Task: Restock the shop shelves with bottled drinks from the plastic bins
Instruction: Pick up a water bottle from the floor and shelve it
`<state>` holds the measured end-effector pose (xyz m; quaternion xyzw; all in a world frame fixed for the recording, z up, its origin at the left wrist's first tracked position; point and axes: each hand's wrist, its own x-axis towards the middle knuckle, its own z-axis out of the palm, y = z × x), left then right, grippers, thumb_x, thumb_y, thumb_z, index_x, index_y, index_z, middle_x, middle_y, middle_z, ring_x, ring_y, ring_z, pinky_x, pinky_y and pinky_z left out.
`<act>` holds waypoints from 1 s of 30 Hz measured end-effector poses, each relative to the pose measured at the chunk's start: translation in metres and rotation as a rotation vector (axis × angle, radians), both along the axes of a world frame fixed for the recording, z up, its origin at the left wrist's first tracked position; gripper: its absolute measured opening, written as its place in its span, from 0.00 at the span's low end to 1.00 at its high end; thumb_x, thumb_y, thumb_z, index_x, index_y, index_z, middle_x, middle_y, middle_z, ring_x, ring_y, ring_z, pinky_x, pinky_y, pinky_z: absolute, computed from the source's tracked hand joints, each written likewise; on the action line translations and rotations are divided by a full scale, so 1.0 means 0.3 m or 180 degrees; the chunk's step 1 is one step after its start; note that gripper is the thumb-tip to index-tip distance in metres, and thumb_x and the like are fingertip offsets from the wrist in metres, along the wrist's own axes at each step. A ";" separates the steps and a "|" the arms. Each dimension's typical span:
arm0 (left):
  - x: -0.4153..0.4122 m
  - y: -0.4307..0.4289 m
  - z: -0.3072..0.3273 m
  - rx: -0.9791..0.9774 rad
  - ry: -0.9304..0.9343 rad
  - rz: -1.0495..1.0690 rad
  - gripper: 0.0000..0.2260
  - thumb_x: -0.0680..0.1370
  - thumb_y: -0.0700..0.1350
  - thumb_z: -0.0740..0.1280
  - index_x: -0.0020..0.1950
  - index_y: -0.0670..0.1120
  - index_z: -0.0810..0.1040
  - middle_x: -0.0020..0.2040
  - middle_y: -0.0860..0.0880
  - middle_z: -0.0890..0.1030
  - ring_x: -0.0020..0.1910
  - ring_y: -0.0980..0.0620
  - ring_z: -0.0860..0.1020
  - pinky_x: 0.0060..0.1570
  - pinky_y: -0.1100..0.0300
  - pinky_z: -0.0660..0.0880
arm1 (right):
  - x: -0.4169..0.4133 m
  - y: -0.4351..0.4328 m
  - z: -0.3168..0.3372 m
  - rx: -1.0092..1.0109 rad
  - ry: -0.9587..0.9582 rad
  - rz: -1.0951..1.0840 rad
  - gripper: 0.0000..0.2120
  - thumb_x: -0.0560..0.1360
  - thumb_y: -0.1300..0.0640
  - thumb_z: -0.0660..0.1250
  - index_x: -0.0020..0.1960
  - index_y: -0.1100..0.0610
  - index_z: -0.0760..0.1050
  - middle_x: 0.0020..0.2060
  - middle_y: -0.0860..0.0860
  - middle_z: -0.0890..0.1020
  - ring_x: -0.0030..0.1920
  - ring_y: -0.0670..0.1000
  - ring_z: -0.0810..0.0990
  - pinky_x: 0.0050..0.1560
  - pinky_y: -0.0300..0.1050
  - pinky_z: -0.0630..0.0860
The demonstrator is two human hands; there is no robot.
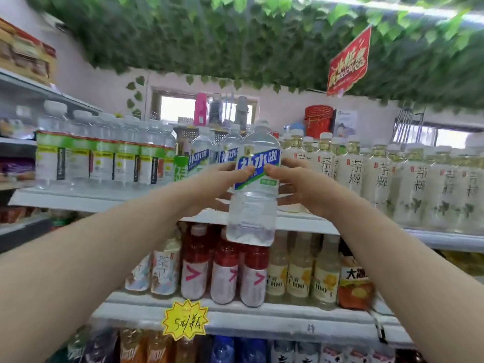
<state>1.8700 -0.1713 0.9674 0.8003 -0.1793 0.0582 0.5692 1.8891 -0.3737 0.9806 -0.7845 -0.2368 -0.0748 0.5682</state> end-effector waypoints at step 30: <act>0.394 0.084 0.024 0.0671 -0.1451 0.1565 0.26 0.77 0.38 0.70 0.73 0.55 0.71 0.53 0.53 0.80 0.50 0.53 0.79 0.49 0.56 0.75 | 0.537 0.211 0.007 0.0540 -0.0661 -0.0045 0.29 0.78 0.56 0.71 0.75 0.48 0.64 0.50 0.48 0.82 0.51 0.47 0.81 0.55 0.52 0.79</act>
